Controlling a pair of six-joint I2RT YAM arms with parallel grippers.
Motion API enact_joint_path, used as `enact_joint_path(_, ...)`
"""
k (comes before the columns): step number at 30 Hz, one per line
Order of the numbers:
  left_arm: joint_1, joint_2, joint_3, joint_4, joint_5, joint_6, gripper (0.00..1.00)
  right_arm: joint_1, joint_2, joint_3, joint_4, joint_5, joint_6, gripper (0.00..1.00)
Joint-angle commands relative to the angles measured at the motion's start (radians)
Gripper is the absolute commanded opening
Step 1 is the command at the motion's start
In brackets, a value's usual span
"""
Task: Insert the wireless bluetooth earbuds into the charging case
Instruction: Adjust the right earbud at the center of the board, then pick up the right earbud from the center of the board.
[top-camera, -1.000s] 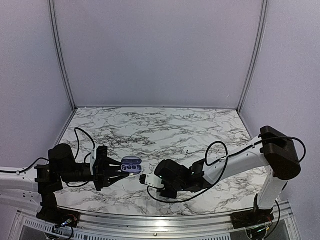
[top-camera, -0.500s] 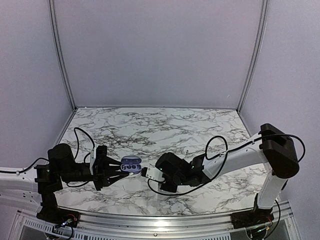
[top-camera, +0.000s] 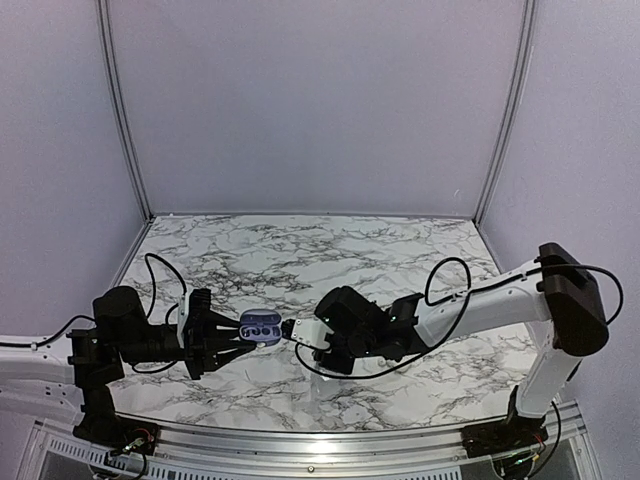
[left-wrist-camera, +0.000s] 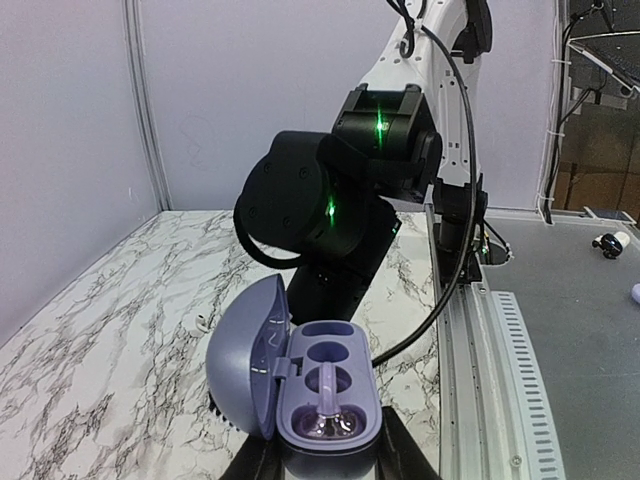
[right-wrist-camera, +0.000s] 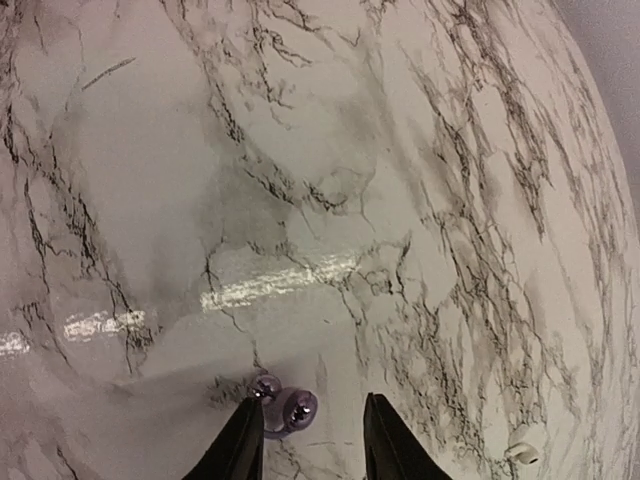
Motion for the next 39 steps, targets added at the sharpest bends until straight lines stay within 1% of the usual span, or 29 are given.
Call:
enact_joint_path(1, 0.006, -0.018, -0.005, 0.036, 0.007, -0.008, 0.00, -0.010, -0.078, -0.053, -0.029, 0.102, -0.041, 0.38)
enact_joint_path(5, 0.008, -0.020, -0.004, 0.037, 0.007, -0.006, 0.00, 0.003, -0.087, -0.133, 0.008, 0.227, -0.075, 0.41)
enact_joint_path(10, 0.008, -0.024, 0.000, 0.039, 0.014, -0.007, 0.00, 0.064, -0.084, -0.212, 0.092, 0.308, -0.142, 0.38)
enact_joint_path(14, 0.008, -0.032, -0.008, 0.043, 0.013, -0.011, 0.00, 0.088, -0.079, -0.245, 0.150, 0.353, -0.172, 0.37)
enact_joint_path(21, 0.008, -0.053, -0.016, 0.049, 0.014, -0.011, 0.00, 0.096, -0.075, -0.278, 0.273, 0.310, -0.261, 0.37)
enact_joint_path(28, 0.009, -0.058, -0.020, 0.061, 0.017, -0.015, 0.00, 0.097, -0.035, -0.271, 0.324, 0.245, -0.329, 0.37)
enact_joint_path(39, 0.009, -0.061, -0.019, 0.065, 0.017, -0.014, 0.00, 0.099, 0.035, -0.266, 0.405, 0.246, -0.396, 0.36)
